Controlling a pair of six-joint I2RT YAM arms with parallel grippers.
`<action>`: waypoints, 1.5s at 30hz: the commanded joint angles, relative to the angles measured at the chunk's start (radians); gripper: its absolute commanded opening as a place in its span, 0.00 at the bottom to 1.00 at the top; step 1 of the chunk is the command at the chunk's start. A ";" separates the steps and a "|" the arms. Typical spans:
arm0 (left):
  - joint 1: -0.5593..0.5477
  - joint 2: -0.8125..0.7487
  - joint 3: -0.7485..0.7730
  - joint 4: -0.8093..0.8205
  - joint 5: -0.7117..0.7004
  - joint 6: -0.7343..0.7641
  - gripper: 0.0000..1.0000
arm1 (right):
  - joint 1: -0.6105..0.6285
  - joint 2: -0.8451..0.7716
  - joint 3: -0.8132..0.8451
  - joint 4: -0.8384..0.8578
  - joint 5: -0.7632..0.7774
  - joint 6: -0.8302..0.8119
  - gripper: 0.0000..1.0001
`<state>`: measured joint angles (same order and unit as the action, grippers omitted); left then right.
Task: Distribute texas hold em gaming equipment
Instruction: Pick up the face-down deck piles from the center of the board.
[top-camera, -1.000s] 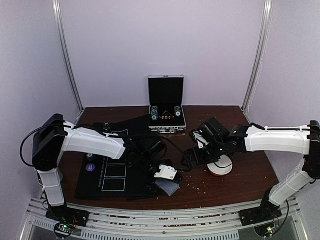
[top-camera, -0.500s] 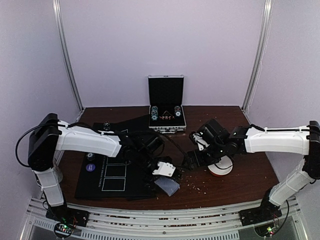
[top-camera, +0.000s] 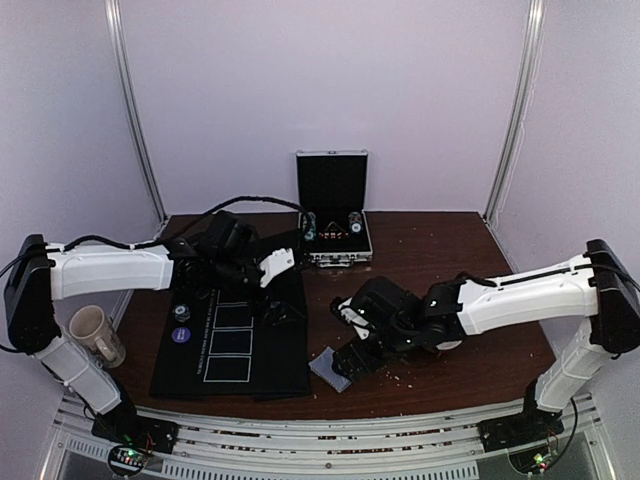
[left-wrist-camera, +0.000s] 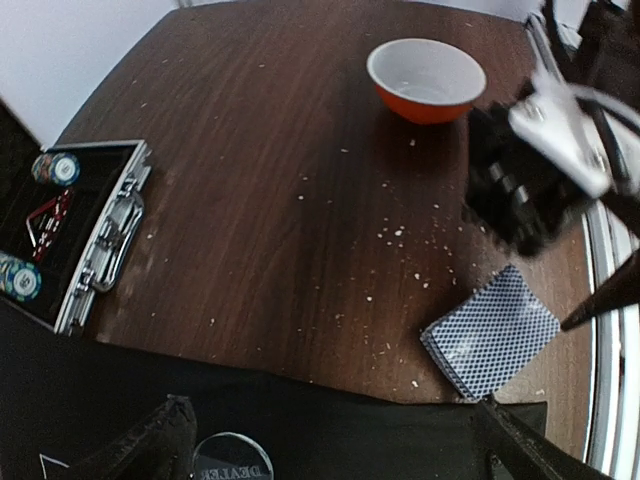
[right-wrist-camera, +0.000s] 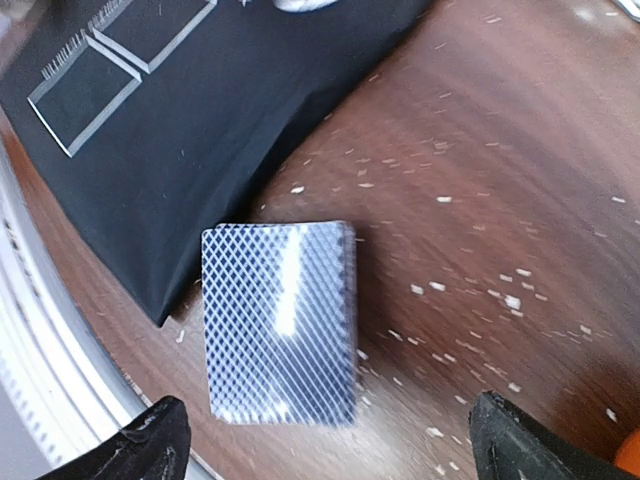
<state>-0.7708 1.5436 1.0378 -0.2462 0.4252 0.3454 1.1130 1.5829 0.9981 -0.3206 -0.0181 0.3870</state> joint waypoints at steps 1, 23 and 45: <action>0.022 -0.019 -0.009 0.066 -0.076 -0.251 0.98 | 0.045 0.103 0.062 -0.032 0.065 -0.030 1.00; 0.050 -0.011 -0.001 0.038 -0.141 -0.295 0.98 | 0.125 0.331 0.175 -0.176 0.141 -0.063 0.81; 0.074 -0.010 0.057 -0.032 0.005 -0.456 0.91 | 0.128 0.122 0.211 -0.200 0.316 -0.205 0.53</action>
<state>-0.7223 1.5410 1.0439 -0.2676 0.3161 -0.0288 1.2396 1.7912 1.1904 -0.5049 0.2050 0.2558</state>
